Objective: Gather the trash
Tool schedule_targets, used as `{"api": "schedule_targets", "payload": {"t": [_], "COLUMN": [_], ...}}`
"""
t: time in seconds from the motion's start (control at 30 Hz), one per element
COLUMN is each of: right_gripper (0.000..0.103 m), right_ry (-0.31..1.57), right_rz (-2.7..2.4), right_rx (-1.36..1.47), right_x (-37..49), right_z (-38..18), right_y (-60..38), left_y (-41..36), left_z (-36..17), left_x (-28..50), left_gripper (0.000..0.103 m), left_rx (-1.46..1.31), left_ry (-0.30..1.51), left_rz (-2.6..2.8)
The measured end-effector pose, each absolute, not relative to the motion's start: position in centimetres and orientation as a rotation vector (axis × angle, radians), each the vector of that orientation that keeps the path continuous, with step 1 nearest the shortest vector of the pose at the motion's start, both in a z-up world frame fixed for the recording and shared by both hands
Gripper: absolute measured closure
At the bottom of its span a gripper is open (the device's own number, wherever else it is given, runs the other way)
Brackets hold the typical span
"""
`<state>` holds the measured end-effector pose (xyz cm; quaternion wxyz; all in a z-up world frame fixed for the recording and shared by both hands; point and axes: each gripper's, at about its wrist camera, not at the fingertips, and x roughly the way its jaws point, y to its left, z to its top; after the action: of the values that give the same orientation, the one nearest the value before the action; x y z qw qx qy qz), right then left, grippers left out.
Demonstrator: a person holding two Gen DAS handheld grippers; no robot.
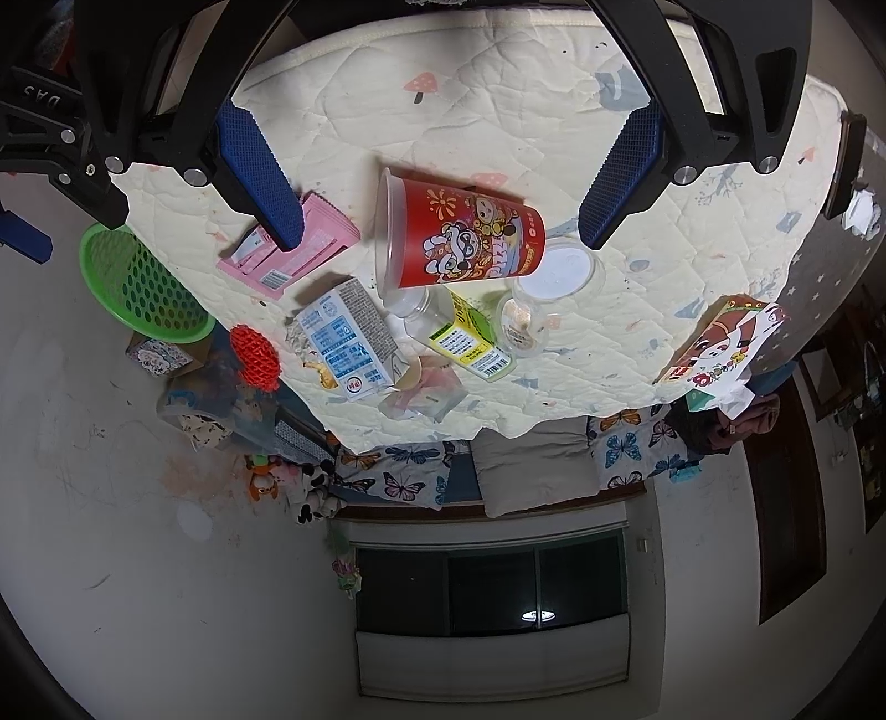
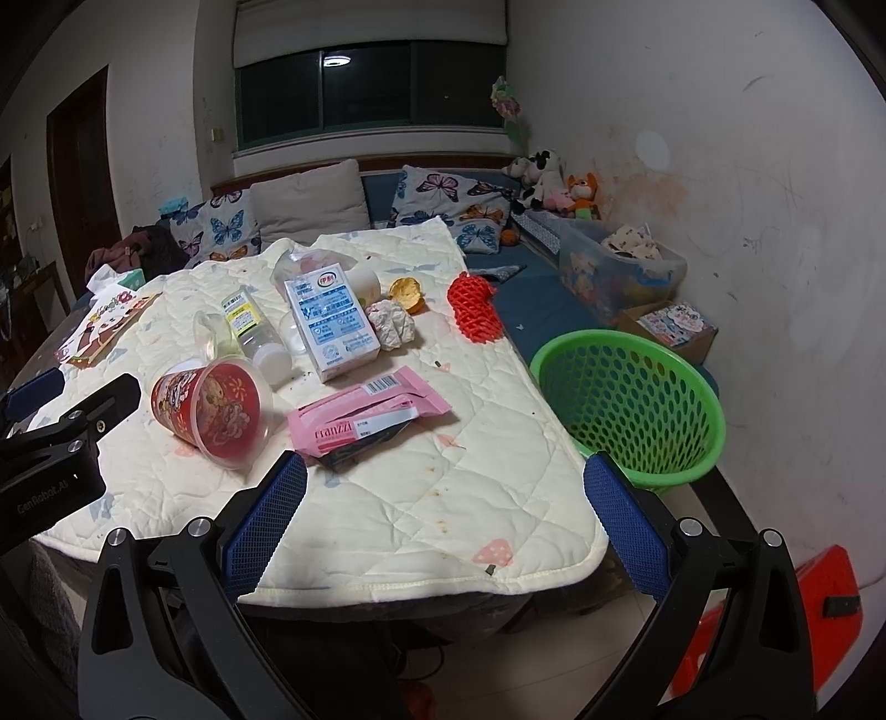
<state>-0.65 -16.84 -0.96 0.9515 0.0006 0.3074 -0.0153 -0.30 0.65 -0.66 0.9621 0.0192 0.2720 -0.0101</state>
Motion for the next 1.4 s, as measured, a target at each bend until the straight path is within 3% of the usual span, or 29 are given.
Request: {"api": "schedule_targets", "payload": {"t": [1.4], "right_gripper": [0.004], "right_ry": [0.639], "right_rz": [-0.019], "right_rx": [-0.001], "right_x": [-0.1], "right_z": [-1.1], "right_y": [-16.6], "left_y": [1.0], "left_z": [-0.2], "left_x": [0.9], "left_gripper": [0.007], "left_rx": [0.026], "left_ry": [0.556], "left_rz": [-0.003]}}
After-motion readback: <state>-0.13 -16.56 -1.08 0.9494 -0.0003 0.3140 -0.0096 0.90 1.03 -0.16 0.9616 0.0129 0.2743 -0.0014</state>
